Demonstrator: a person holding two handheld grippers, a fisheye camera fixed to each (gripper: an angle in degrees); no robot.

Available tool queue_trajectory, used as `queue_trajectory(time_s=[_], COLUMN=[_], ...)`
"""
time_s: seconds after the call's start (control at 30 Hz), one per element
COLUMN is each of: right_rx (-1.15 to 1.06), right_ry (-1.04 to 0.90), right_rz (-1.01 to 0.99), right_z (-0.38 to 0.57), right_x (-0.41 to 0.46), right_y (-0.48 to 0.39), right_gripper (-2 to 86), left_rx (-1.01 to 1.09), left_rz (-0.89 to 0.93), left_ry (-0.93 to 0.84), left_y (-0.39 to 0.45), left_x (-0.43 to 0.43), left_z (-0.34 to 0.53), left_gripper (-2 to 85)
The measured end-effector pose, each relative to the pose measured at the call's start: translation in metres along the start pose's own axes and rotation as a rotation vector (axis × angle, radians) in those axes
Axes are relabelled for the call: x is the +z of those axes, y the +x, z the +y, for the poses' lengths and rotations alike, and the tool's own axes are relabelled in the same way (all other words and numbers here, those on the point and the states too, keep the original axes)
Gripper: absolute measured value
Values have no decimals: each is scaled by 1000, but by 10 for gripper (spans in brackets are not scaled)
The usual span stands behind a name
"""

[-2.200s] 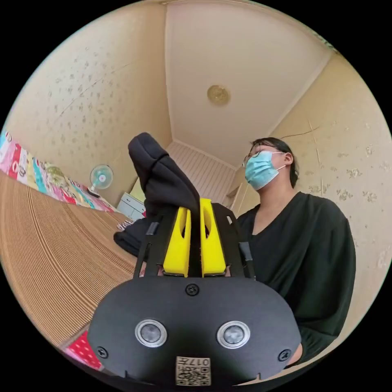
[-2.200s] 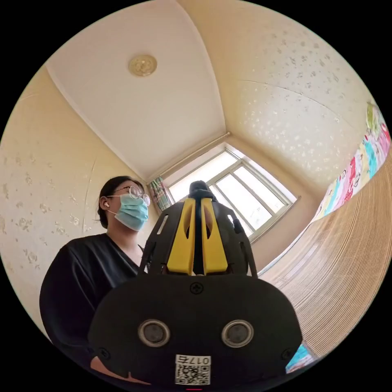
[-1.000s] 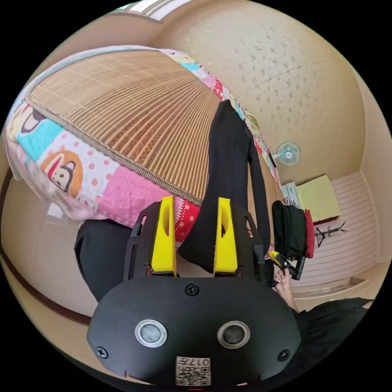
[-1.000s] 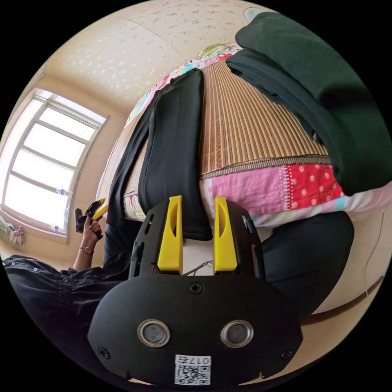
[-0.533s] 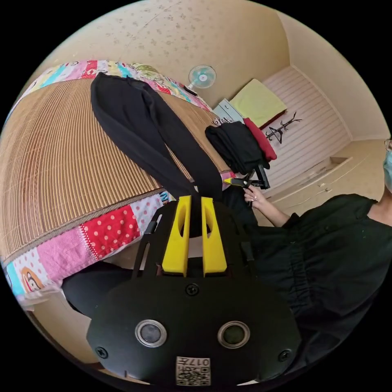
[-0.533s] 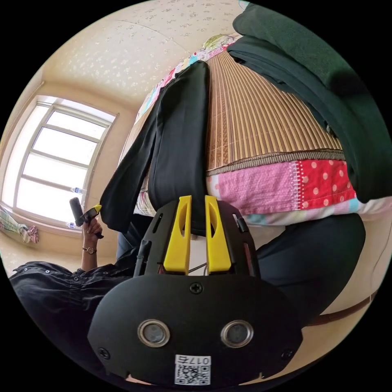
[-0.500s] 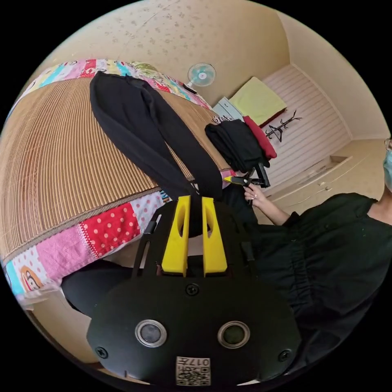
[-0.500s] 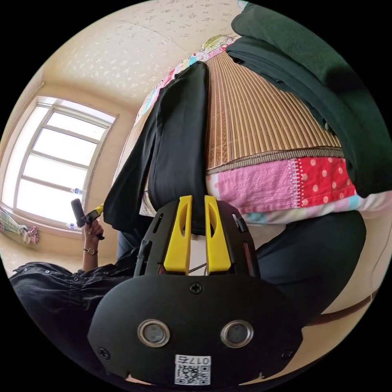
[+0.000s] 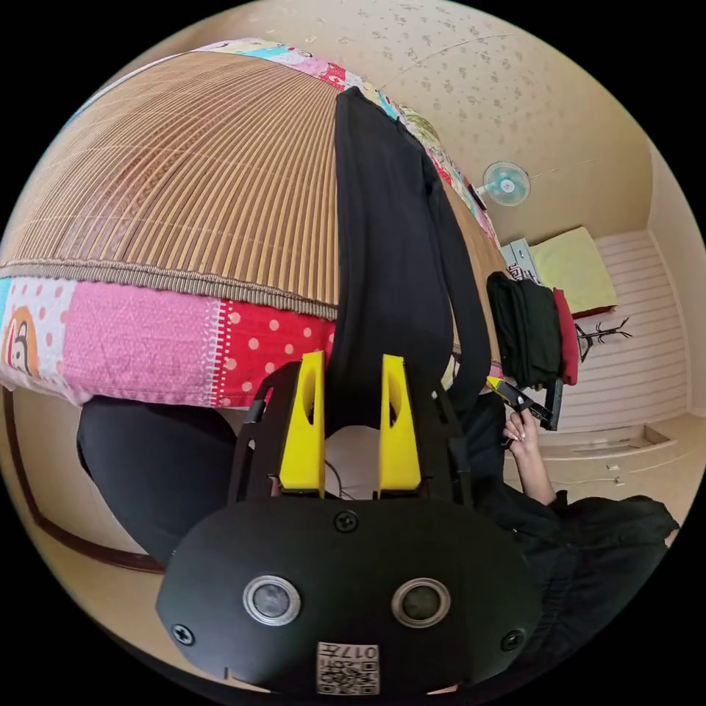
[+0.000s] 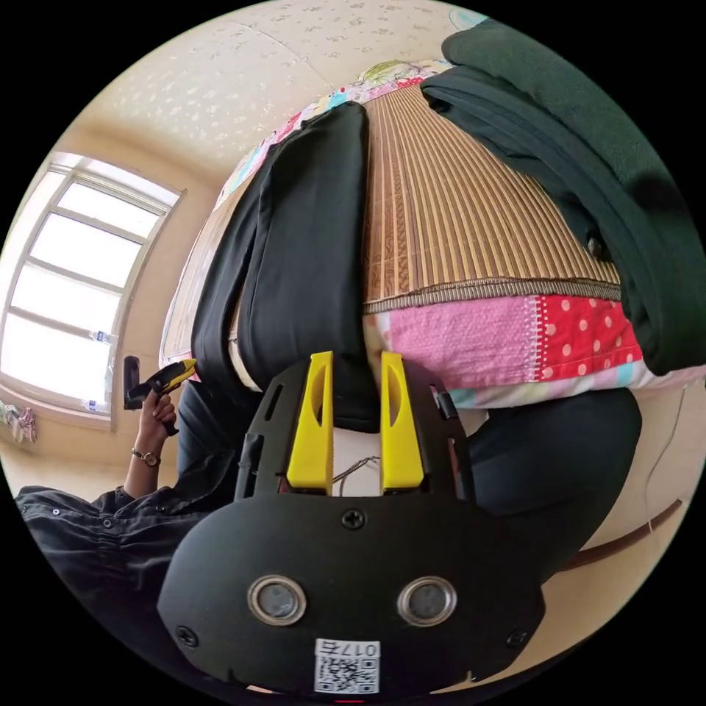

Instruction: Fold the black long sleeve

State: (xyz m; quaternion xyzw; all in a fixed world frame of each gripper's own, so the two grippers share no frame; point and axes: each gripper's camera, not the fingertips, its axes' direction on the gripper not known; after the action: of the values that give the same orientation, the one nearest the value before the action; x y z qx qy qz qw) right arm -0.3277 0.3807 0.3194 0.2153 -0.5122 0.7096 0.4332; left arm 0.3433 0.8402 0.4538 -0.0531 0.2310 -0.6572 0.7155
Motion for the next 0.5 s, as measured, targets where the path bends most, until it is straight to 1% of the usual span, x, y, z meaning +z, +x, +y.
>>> queue_trajectory(time_s=[0.03,0.1,0.13,0.17,0.2,0.23,0.27,0.3,0.37,0.4,0.47,0.5], right_rx=[-10,-46,-74,-89,-94,-107,-128,-138,-167,-168,-170,-174], right_ry=[5,-45,-98,-99,-84,-52,-12,7,66,75,104,116], right_rz=[-8,-54,-81,-109,-137,-218,-296,-323,-339,-330,-315,-318], right_z=[4,8,12,18,22,31,42,48,72,78,95,97], right_x=[-2,-1,2,-1,-5,-17,-32,-40,-72,-79,-103,-109], right_y=[5,11,15,19,21,26,32,35,46,48,55,54], right_gripper=[74,53,41,32,29,24,21,20,17,17,15,15], left_rx=[10,41,69,84,118,145,148,144,154,148,89,27], left_rz=[1,10,25,37,85,163,201,250,235,185,131,125], left_ry=[-11,-48,-71,-89,-133,-181,-208,-264,-328,-336,-260,-171], left_y=[-1,-2,-2,-2,-1,-2,-3,-6,-8,-10,-18,-24], left_x=[0,2,3,3,2,1,0,0,-2,-6,-22,-38], left_z=[0,1,3,4,5,7,9,13,22,29,39,44], left_gripper=[71,37,29,24,20,17,17,18,25,34,59,85])
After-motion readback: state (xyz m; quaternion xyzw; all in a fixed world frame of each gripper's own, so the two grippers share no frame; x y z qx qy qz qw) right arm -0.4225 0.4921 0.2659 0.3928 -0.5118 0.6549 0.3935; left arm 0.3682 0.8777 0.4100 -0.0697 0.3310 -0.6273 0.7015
